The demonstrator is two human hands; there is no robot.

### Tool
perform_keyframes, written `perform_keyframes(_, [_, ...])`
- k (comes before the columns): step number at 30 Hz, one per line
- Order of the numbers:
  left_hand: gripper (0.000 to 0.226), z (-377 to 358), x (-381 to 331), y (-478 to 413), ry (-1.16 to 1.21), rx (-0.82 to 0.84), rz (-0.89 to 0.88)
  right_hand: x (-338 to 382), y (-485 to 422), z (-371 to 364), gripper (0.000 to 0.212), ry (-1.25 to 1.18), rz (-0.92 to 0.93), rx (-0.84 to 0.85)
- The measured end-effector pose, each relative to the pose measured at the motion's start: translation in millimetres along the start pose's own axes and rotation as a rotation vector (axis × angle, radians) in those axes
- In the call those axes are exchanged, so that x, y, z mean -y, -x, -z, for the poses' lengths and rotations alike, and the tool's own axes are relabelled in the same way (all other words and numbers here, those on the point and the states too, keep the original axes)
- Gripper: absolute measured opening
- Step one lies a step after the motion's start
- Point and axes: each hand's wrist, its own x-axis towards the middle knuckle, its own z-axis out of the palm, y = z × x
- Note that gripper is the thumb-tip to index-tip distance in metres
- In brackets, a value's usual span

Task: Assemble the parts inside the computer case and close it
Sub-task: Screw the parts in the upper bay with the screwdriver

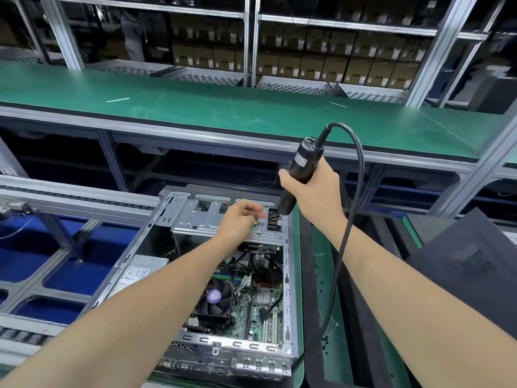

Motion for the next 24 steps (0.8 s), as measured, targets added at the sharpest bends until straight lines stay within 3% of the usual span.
perform_keyframes(4, [0.018,-13.9,-27.2,4.6,0.133,-0.065,-0.02,2.1,-4.1,15.4,0.026,0.058,0.14,0.138])
perform_keyframes(8, [0.045,-46.1,-69.4,14.4,0.549,0.175,0.151,-14.7,5.5,32.3,0.035,0.167,0.183,0.22])
perform_keyframes(11, [0.051,-60.0,-85.8,24.2,0.635,0.229,0.17,-21.0,14.8,38.5,0.05,0.258,0.221,0.179])
perform_keyframes(18, [0.036,-53.7,-107.6,57.0,0.795,0.138,0.205,0.6,27.5,29.1,0.06,0.474,0.485,0.078])
perform_keyframes(21, [0.031,-33.3,-100.3,77.0,0.881,0.056,0.184,21.1,44.3,4.2,0.058,0.438,0.561,0.12])
perform_keyframes(24, [0.038,0.8,-90.3,105.0,1.04,0.112,0.176,47.4,65.6,-25.1,0.063,0.347,0.569,0.234])
